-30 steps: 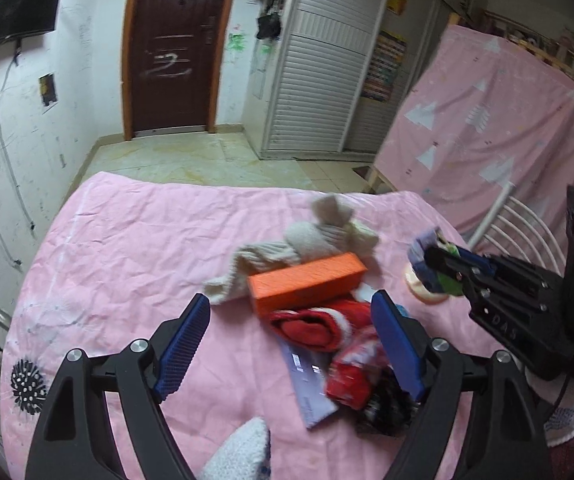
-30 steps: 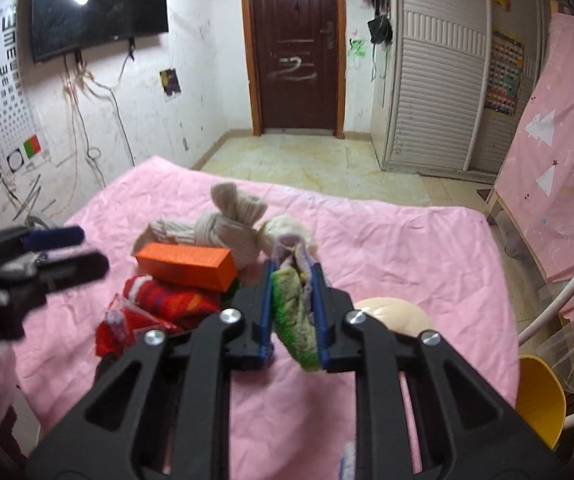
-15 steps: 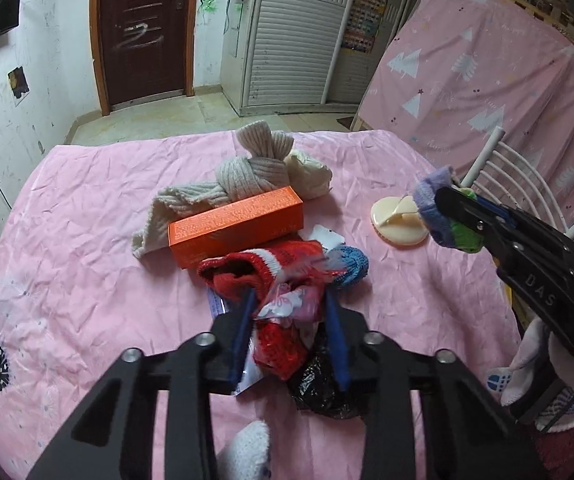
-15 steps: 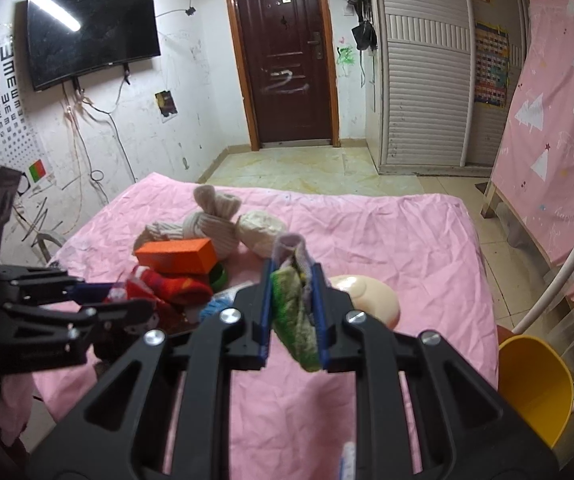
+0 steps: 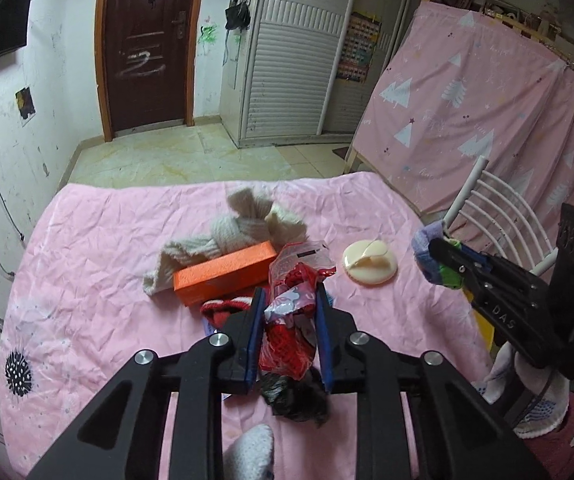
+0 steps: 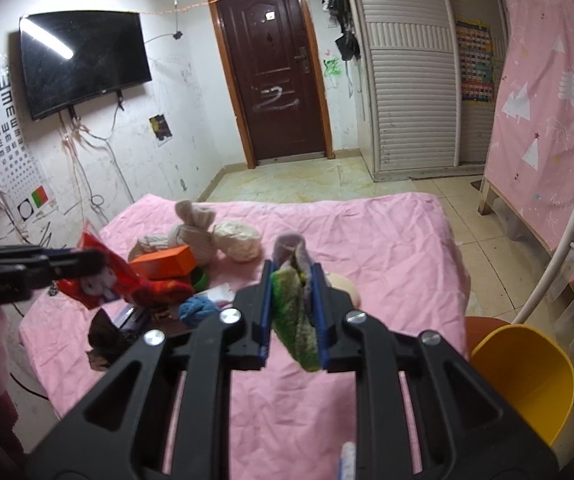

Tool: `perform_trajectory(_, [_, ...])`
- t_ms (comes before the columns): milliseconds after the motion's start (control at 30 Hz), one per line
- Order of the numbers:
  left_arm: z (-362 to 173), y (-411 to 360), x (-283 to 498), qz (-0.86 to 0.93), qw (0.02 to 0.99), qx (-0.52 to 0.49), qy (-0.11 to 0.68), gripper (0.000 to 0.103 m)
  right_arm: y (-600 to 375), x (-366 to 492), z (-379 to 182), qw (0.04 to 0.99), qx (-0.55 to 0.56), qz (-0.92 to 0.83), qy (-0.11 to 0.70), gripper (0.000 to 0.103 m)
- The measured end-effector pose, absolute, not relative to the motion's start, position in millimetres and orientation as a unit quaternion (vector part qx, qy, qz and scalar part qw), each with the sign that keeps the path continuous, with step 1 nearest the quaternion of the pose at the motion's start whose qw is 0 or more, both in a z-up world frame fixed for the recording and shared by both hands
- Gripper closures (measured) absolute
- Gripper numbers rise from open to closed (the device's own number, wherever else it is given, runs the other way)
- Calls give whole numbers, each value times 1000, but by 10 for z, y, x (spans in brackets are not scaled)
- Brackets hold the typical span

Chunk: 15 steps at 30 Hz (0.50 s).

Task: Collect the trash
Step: 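Carry the red wrapper and green sock toward the yellow bin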

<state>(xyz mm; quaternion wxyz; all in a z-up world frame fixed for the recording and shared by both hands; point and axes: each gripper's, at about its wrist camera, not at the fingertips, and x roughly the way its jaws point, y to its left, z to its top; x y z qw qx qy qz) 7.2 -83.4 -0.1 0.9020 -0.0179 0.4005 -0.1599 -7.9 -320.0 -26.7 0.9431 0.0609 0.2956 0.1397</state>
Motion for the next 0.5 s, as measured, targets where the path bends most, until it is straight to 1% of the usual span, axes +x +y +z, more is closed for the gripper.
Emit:
perform_trajectory(233, [220, -1232, 51, -186, 912, -1, 365, 89, -3620, -226, -277, 950, 87, 109, 280, 86])
perform_trajectory(367, [312, -1597, 44, -220, 914, 1, 341, 89, -3925, -320, -312, 952, 101, 81, 278, 86])
perform_trajectory(500, [300, -2029, 102, -260, 904, 5, 340, 89, -4256, -420, -383, 953, 113, 47, 278, 86])
